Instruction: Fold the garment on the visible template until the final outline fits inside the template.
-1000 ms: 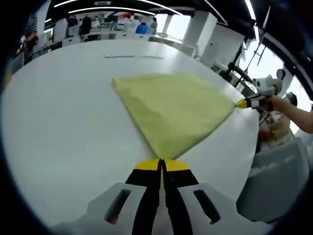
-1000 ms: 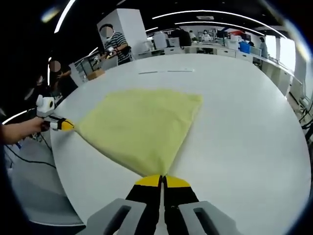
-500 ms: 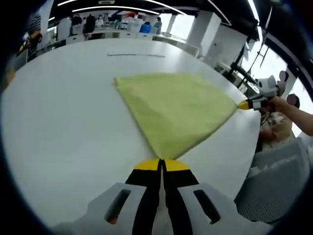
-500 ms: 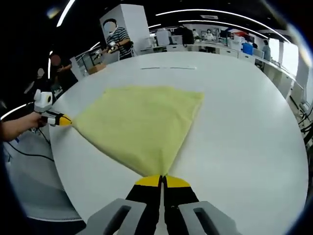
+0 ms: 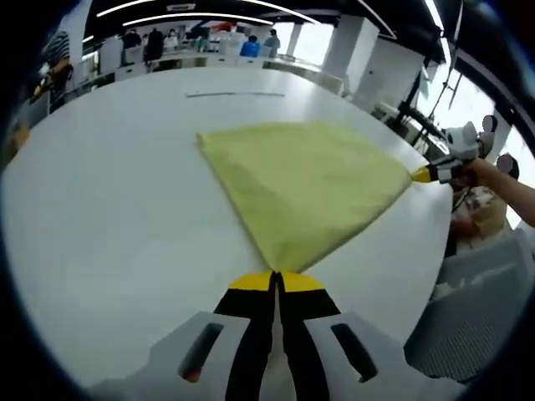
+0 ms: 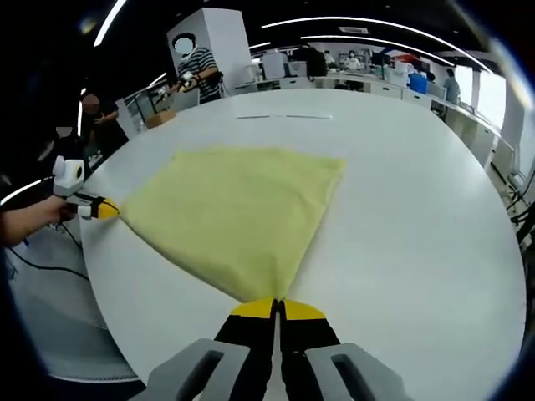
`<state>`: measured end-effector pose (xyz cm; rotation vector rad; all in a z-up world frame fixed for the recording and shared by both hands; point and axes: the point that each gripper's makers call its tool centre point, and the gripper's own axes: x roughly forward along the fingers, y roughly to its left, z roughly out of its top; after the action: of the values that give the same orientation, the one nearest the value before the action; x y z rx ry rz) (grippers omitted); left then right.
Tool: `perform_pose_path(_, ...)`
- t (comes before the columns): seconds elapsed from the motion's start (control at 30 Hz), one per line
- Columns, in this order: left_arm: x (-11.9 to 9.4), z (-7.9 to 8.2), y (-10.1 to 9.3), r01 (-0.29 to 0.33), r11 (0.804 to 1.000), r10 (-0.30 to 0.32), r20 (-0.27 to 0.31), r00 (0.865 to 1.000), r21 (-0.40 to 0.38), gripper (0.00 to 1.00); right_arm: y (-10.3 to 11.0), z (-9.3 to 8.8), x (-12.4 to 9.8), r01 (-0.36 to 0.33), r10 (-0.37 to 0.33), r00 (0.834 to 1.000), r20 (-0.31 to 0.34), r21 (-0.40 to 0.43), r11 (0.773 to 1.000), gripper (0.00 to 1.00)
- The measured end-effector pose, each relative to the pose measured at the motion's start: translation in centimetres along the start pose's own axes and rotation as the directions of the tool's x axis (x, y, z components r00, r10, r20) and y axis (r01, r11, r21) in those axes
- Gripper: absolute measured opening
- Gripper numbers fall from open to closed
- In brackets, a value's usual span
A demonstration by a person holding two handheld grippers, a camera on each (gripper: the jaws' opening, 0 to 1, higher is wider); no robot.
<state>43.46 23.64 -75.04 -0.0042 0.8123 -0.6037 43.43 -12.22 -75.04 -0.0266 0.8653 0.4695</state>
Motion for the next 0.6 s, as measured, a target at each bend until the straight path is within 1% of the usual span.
perform_pose_path(0.07,0.0,0.0,0.1,-0.003,1.0,0.003,0.003,1.0,-0.002,0.0,-0.1,0.0,0.0,0.005,-0.005,1.0,0.001,-0.002,1.0,0.0)
perform_pose_path(0.13,0.0,0.1,0.3,-0.02,1.0,0.02,0.011,1.0,-0.02,0.0,-0.1,0.1,0.0,0.007,-0.007,1.0,-0.002,-0.01,1.0,0.0)
perform_pose_path(0.17,-0.1,0.1,0.2,-0.017,1.0,0.017,0.012,1.0,-0.023,0.0,-0.2,0.1,-0.1,0.016,-0.016,1.0,0.0,-0.014,1.0,0.0)
perform_pose_path(0.2,-0.1,0.1,0.2,-0.017,1.0,0.017,0.013,1.0,-0.026,0.0,-0.4,0.2,-0.1,0.028,-0.028,1.0,0.003,-0.019,0.999,0.03)
perform_pose_path(0.23,-0.1,0.1,0.4,-0.033,0.999,0.033,0.014,0.999,-0.02,0.01,-0.4,0.3,-0.2,0.035,-0.035,0.999,0.005,-0.022,0.999,0.06)
perform_pose_path(0.3,-0.2,0.1,0.5,-0.038,0.999,0.038,0.015,0.999,-0.01,0.02,-0.4,0.5,-0.4,0.043,-0.043,0.999,0.012,-0.025,0.999,0.14)
perform_pose_path(0.4,-0.5,0.1,0.6,-0.045,0.999,0.045,0.026,0.999,-0.016,0.08,-0.6,0.8,-0.7,0.061,-0.06,0.998,0.026,-0.025,0.998,0.26)
perform_pose_path(0.43,-0.6,0.1,0.6,-0.048,0.999,0.049,0.029,0.998,-0.015,0.11,-0.7,0.9,-0.8,0.069,-0.068,0.997,0.03,-0.024,0.997,0.32)
perform_pose_path(0.53,-1.0,0.4,0.6,-0.051,0.999,0.052,0.052,0.997,-0.013,0.21,-0.6,1.5,-1.1,0.075,-0.075,0.996,0.055,-0.009,0.997,0.45)
perform_pose_path(0.6,-1.2,1.0,0.4,-0.043,0.999,0.045,0.088,0.995,-0.024,0.28,-0.3,2.0,-1.4,0.065,-0.066,0.995,0.078,0.012,0.998,0.51)
